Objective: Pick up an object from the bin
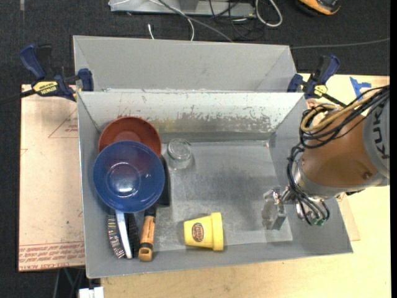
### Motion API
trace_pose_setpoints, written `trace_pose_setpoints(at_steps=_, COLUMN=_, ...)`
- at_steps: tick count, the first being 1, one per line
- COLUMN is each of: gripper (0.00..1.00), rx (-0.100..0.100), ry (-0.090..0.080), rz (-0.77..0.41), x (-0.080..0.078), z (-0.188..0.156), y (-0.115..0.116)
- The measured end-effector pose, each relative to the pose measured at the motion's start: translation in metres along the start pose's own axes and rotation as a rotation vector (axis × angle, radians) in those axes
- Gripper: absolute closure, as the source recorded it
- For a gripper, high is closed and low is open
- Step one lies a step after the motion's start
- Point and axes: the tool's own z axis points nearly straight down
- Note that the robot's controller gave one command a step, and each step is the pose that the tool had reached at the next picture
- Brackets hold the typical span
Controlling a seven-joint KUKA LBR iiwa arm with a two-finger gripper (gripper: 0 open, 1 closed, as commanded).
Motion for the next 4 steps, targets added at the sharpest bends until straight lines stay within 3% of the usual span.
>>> trace_pose_setpoints(at_steps=1, gripper=1.00, rx=0.000, ry=0.011, rz=-0.065, x=0.006, z=0.046, y=0.008)
trace_pose_setpoints(at_steps=2, gripper=1.00, rx=0.001, ry=0.006, rz=-0.072, x=0.006, z=0.044, y=0.010)
trace_pose_setpoints(at_steps=3, gripper=1.00, rx=0.001, ry=-0.001, rz=-0.267, x=0.002, z=-0.054, y=0.008)
trace_pose_setpoints(at_steps=4, gripper=1.00, rx=-0.003, ry=0.012, rz=-0.124, x=0.000, z=0.035, y=0.055)
